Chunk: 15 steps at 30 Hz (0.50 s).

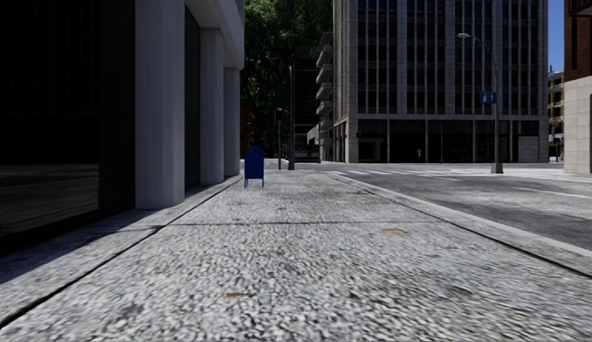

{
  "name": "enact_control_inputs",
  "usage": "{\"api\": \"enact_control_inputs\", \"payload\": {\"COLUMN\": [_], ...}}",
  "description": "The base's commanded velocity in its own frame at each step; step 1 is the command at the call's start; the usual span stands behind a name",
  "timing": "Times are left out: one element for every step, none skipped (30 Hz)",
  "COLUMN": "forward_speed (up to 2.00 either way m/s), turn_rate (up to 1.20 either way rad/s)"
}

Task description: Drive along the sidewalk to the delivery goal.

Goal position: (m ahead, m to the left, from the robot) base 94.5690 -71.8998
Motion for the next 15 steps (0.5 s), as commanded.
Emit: {"api": "enact_control_inputs", "payload": {"forward_speed": [2.0, 2.0, 2.0, 2.0, 2.0, 2.0, 2.0, 2.0, 2.0, 2.0, 2.0, 2.0, 2.0, 2.0, 2.0], "turn_rate": [-0.31, -0.31, -0.31, -0.16, 0.0, 0.0, 0.0, 0.0, 0.0, 0.0, 0.0, 0.0, 0.0, 0.0, 0.0]}}
